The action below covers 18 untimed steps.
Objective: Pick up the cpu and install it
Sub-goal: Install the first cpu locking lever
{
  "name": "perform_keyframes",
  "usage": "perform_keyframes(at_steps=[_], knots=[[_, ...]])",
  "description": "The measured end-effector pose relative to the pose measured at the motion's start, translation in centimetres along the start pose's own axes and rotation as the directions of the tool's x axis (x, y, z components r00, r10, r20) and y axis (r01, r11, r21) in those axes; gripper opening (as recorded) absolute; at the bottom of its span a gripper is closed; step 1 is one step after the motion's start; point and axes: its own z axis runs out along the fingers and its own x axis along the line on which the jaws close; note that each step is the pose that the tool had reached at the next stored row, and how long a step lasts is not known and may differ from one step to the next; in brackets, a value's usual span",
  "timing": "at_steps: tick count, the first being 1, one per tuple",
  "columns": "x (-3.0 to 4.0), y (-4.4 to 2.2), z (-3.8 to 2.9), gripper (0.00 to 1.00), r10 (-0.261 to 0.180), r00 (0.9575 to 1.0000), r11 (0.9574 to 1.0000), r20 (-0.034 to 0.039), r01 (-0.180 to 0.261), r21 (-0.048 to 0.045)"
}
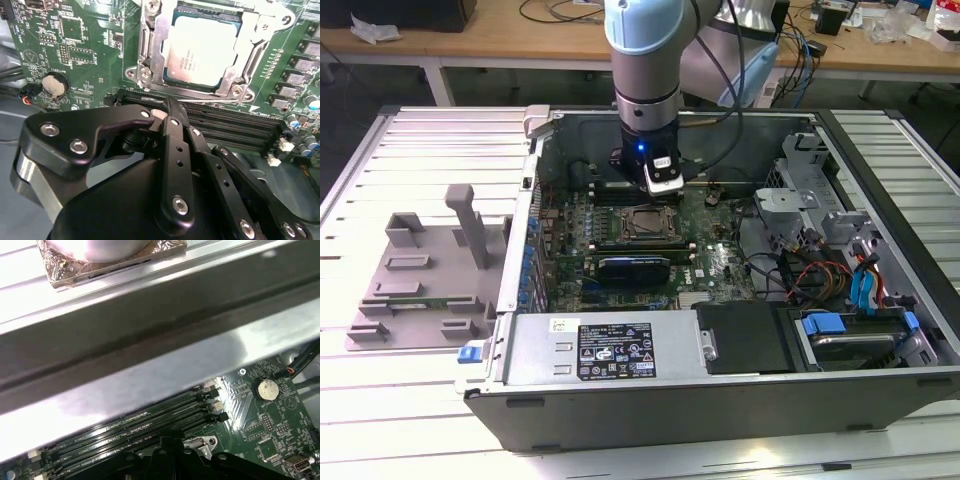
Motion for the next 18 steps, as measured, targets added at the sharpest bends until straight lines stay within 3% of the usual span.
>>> perform_keyframes(at_steps=[9, 13, 15, 18], knots=[[0.34, 0.11, 0.06, 0.11, -0.003, 0.9999, 1.0, 0.0149, 0.003, -0.0038], [0.42, 0.02, 0.36, 0.11, -0.006, 0.9996, 1.0, 0.0273, 0.006, 0.003], [0.47, -0.04, 0.55, 0.11, -0.009, 0.9993, 0.9999, 0.0375, 0.008, 0.0116], [0.57, -0.16, 0.97, 0.11, -0.012, 0.9984, 0.9999, 0.0557, 0.011, 0.0073]])
